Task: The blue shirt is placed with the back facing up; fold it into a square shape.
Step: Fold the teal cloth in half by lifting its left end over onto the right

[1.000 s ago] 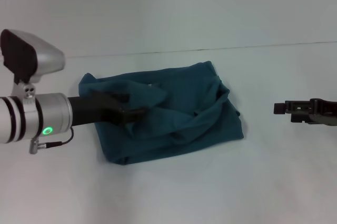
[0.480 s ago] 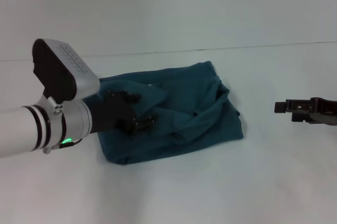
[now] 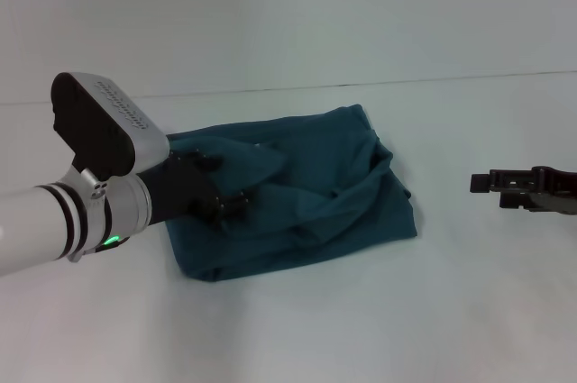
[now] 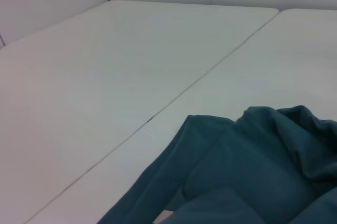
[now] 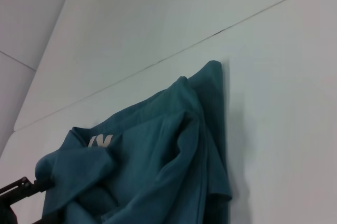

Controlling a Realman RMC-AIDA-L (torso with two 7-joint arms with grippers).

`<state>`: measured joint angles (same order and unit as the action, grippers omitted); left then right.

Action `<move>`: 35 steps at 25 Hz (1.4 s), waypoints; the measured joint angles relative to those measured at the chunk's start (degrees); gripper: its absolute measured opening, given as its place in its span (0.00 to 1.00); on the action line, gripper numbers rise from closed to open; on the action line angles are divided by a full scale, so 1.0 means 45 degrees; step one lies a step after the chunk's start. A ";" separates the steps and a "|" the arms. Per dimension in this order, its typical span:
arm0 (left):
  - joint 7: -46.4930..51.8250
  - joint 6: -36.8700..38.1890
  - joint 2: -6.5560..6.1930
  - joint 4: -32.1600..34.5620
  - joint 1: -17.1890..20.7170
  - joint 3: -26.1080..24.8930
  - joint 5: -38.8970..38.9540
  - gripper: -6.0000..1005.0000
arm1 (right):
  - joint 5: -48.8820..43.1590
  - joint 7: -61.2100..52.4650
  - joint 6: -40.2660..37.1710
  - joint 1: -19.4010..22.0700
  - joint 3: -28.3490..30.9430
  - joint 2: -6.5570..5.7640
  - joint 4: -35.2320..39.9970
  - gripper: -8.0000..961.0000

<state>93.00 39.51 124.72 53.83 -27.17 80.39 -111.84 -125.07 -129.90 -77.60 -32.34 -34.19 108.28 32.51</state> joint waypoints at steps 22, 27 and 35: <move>0.1211 0.0368 -0.0057 0.0184 0.0033 -0.0324 -0.0030 0.21 | 0.0014 -0.0066 0.0161 -0.0012 0.0020 -0.0017 0.0001 0.92; 0.1406 0.1535 -0.0060 0.0460 0.0035 -0.0684 0.0146 0.11 | 0.0016 -0.0078 0.0178 -0.0024 0.0020 -0.0020 0.0000 0.92; 0.3903 0.2403 -0.0094 0.1061 -0.0648 -0.0796 0.0280 0.03 | 0.0008 -0.0079 0.0352 -0.0014 0.0016 -0.0021 -0.0126 0.92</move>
<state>110.56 50.32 124.30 58.61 -30.09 76.81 -110.58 -125.03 -130.26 -76.02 -32.40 -34.11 108.18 31.95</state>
